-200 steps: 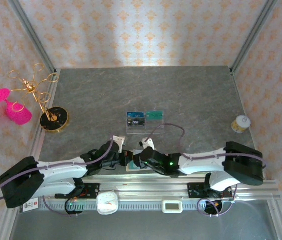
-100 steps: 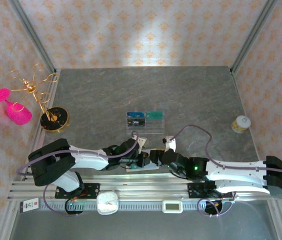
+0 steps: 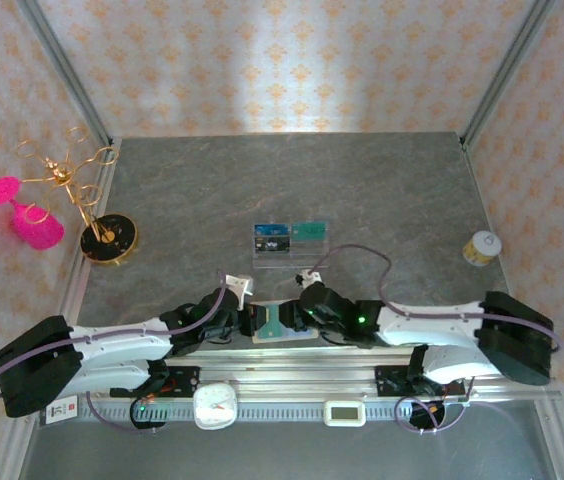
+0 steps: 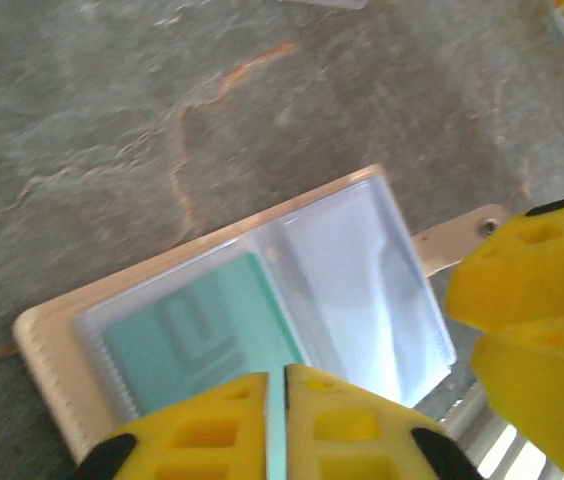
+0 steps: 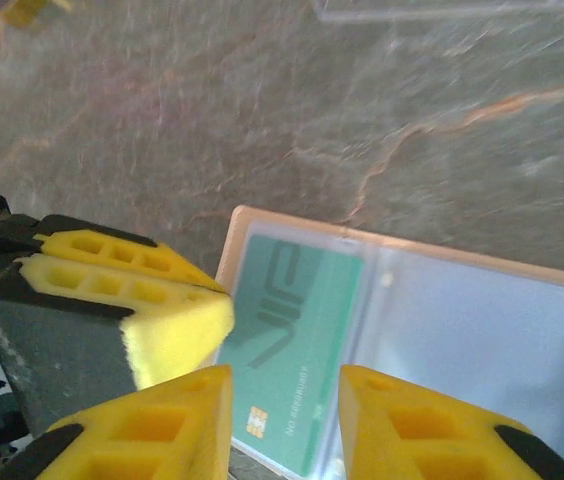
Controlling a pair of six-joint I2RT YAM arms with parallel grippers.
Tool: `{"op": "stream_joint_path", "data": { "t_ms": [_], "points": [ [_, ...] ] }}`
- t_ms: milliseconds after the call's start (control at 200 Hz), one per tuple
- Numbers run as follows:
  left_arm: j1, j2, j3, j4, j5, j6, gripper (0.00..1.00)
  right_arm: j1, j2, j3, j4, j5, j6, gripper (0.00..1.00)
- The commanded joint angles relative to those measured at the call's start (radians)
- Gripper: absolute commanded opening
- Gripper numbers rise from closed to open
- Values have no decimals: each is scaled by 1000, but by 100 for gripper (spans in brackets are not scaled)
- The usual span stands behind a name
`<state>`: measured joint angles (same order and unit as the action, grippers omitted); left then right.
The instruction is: Take the credit cards out of the card holder
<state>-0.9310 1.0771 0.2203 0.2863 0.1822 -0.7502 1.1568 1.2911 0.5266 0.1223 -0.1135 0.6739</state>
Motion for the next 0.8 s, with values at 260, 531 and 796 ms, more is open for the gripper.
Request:
{"op": "stream_joint_path", "data": {
  "t_ms": [260,531,796],
  "points": [
    [4,90,-12,-40,-73,47,18,-46,164,62,61,-194,-23,32],
    [4,108,-12,-30,-59,57,17,-47,223,69,79,-212,-25,32],
    [4,86,-21,-55,-71,68,16,-47,242,80,-50,-93,11,29]
  ]
}}
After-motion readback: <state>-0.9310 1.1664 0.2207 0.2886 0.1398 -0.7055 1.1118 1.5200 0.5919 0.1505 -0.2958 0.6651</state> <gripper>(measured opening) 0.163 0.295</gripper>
